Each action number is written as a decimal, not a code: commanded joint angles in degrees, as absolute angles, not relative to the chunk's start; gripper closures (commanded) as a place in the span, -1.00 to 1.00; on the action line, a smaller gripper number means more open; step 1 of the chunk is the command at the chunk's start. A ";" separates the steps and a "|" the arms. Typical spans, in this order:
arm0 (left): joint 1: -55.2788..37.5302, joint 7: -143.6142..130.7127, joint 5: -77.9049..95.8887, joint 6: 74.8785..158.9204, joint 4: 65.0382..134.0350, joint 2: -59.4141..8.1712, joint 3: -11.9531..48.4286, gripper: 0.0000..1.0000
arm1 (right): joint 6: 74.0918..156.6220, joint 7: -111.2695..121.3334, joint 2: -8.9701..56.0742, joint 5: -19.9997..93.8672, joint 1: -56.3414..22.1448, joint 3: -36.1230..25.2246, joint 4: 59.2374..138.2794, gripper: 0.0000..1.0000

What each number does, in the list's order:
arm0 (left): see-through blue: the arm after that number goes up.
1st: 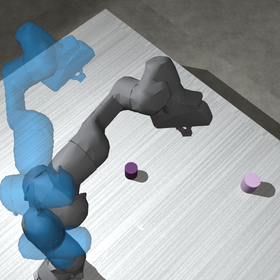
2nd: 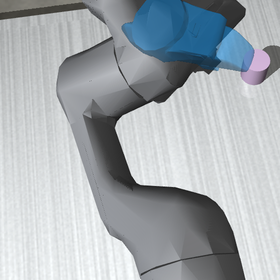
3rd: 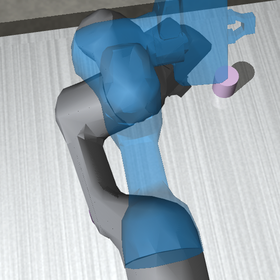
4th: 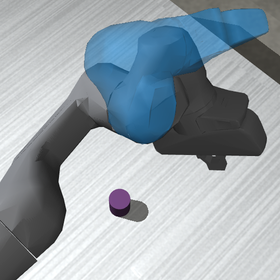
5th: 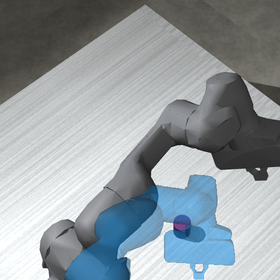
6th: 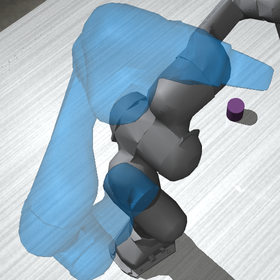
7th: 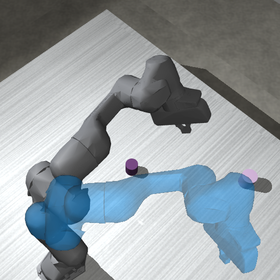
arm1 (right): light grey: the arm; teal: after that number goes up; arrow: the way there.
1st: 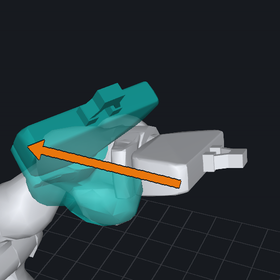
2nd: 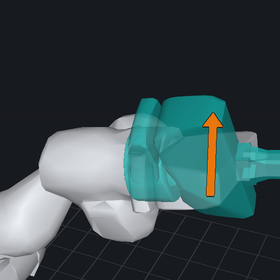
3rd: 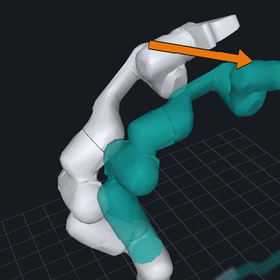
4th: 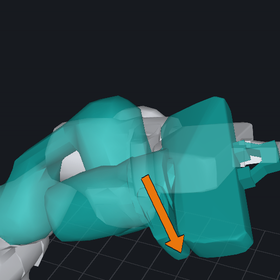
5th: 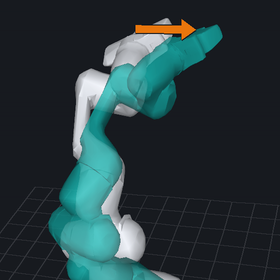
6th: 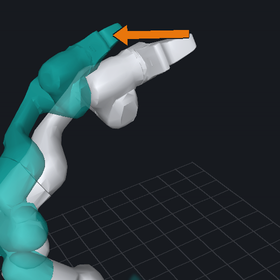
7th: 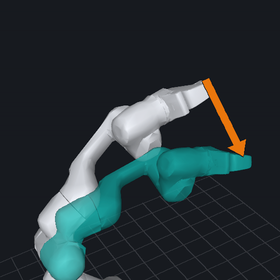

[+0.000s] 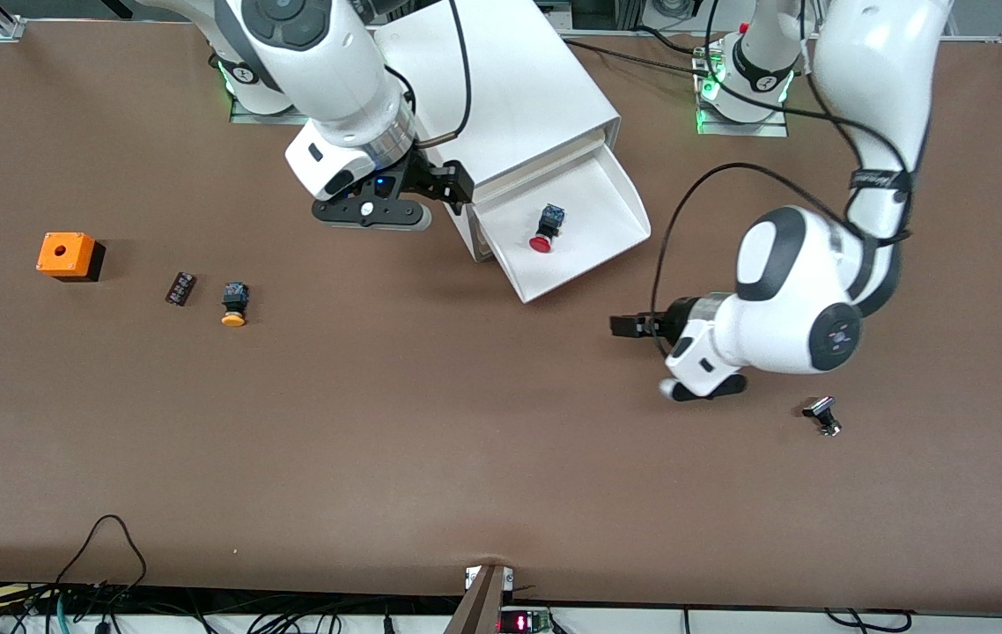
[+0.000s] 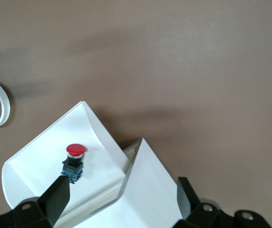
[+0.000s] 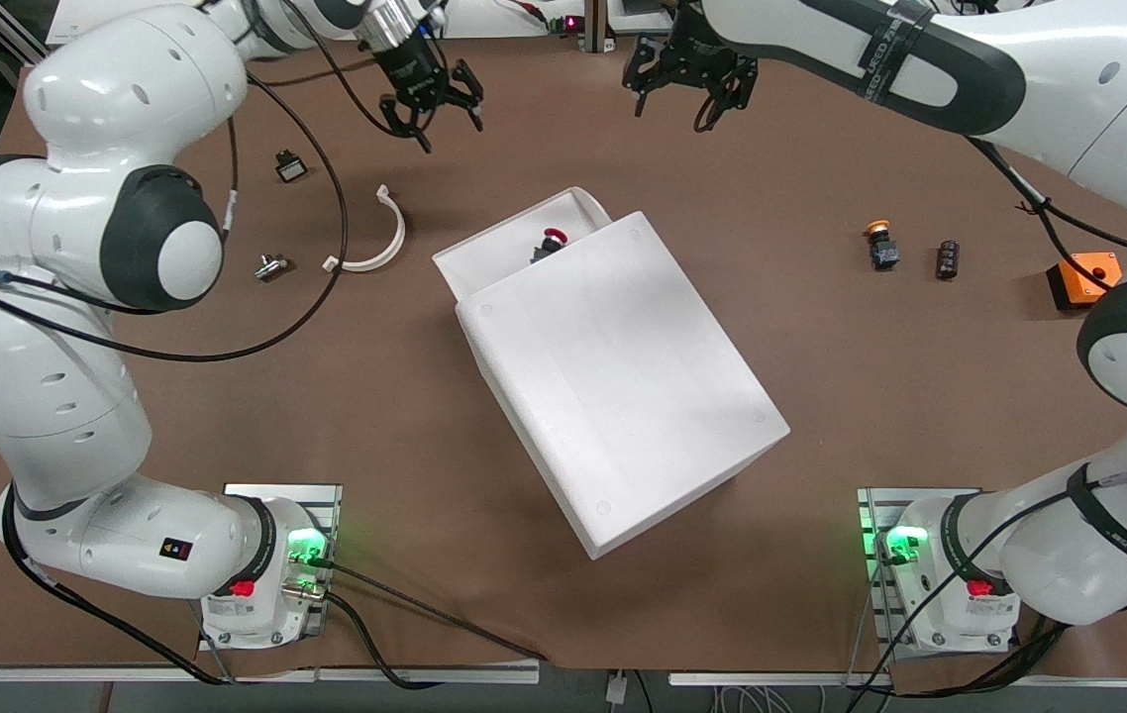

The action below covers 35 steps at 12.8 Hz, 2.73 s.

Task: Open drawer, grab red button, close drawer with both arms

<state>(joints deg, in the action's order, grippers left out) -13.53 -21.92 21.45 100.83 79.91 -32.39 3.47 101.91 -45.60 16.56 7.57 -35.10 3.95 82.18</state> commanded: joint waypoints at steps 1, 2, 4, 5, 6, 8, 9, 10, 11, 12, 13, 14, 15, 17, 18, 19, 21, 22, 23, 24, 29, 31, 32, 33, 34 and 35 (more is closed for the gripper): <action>-12.49 -27.07 13.91 97.66 80.60 -27.52 3.08 -0.97 | 103.88 -51.30 19.24 6.07 -38.74 3.34 80.33 -1.00; -11.18 -26.90 11.54 96.95 80.60 -26.03 3.08 -0.98 | 105.45 -54.20 20.21 5.37 -40.15 3.34 80.33 -1.00; -8.28 -26.46 9.06 95.98 80.60 -23.48 3.08 -0.98 | 108.88 -58.69 22.58 4.05 -42.97 3.25 80.25 -1.00; -7.04 -26.46 8.27 95.54 80.60 -22.34 3.08 -0.98 | 110.29 -61.23 23.98 2.82 -44.46 3.25 80.16 -1.00; -6.16 -26.37 6.70 94.75 80.60 -21.37 3.08 -0.98 | 111.43 -64.48 25.73 1.42 -46.21 3.25 79.11 -1.00; -4.14 -26.19 3.53 93.52 80.60 -19.34 3.16 -0.98 | 111.53 -70.89 30.82 -0.96 -48.94 3.25 74.56 -1.00; -3.17 -25.23 3.43 93.43 80.60 -18.73 3.08 -0.98 | 111.53 -73.54 33.20 -1.23 -49.83 3.25 71.92 -1.00; -2.12 -22.96 3.34 93.43 80.60 -18.02 3.08 -0.98 | 111.53 -75.74 35.40 -1.32 -50.70 2.99 69.63 -1.00; -1.76 -20.68 3.34 93.17 80.60 -17.32 3.08 -0.98 | 111.53 -77.59 37.42 -1.32 -51.41 2.90 67.87 -1.00; -1.32 -18.74 2.82 92.21 80.60 -16.53 2.99 -0.98 | 111.53 -78.83 39.09 -1.49 -52.03 2.81 67.07 -0.99; -1.32 -16.81 1.25 91.76 81.03 -15.13 3.08 -0.98 | 111.62 -79.36 39.89 -2.54 -52.29 2.81 66.97 -0.99; -1.32 -14.70 0.80 91.67 81.73 -13.46 2.99 -0.98 | 111.71 -79.63 40.60 -2.81 -52.29 2.81 66.97 -0.99; -1.41 -12.59 0.79 90.89 82.09 -12.14 2.47 -0.98 | 111.80 -79.63 41.04 -2.90 -52.29 2.90 66.97 -0.99; -1.41 -8.72 0.79 88.34 82.09 -9.68 1.85 -0.98 | 112.15 -79.63 42.27 -2.99 -52.56 2.81 66.97 -0.99; -1.32 -6.79 0.79 87.46 82.09 -8.71 1.85 -0.98 | 112.15 -79.72 42.97 -3.08 -52.65 2.81 66.97 -0.96; -1.32 -5.11 0.79 86.84 82.18 -8.09 1.85 -0.98 | 112.15 -79.80 43.41 -3.95 -52.73 2.90 67.32 -0.92; -1.32 -4.75 0.70 86.57 82.44 -7.39 2.37 -0.98 | 112.15 -79.72 44.12 -4.74 -53.35 2.90 67.59 -0.73; -1.32 -4.66 0.70 86.57 82.53 -7.30 2.46 -0.98 | 112.15 -79.46 44.30 -5.01 -53.35 2.90 67.59 -0.54; -1.32 -4.05 0.62 86.57 82.88 -7.29 2.55 -0.98 | 112.15 -79.37 44.64 -5.10 -53.35 2.90 67.59 -0.33; -1.23 -2.13 0.53 86.49 82.79 -7.64 2.55 -0.98 | 112.15 -78.93 44.65 -5.10 -53.35 2.90 67.67 -0.06; -1.32 0.09 -0.97 86.31 82.09 -8.44 2.02 -0.98 | 110.57 -75.86 42.72 -4.84 -52.13 2.55 67.15 1.00; -1.23 0.00 -0.97 86.31 82.18 -8.52 1.93 -0.98 | 108.56 -72.53 39.57 -4.05 -49.67 2.63 67.06 1.00; -1.32 -0.09 -0.97 86.31 82.18 -8.53 1.93 -0.98 | 107.41 -69.73 37.55 -3.43 -47.48 3.07 67.06 1.00; -1.32 -0.17 -1.05 86.31 82.18 -8.61 1.93 -0.98 | 106.18 -65.70 35.53 -1.86 -45.11 3.16 67.15 1.00; -1.41 -0.35 -1.05 86.31 82.26 -8.87 2.02 -0.98 | 104.26 -60.26 33.16 1.46 -42.22 2.82 67.15 1.00; -1.41 -1.31 -0.97 86.31 82.44 -8.96 2.37 -0.99 | 101.54 -52.81 31.13 4.10 -38.45 2.73 67.24 1.00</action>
<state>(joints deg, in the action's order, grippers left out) -1.53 -1.36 0.65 86.52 82.19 -8.88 1.77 105.07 -61.72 35.14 0.22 -43.70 1.91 66.07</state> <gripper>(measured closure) 0.004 0.595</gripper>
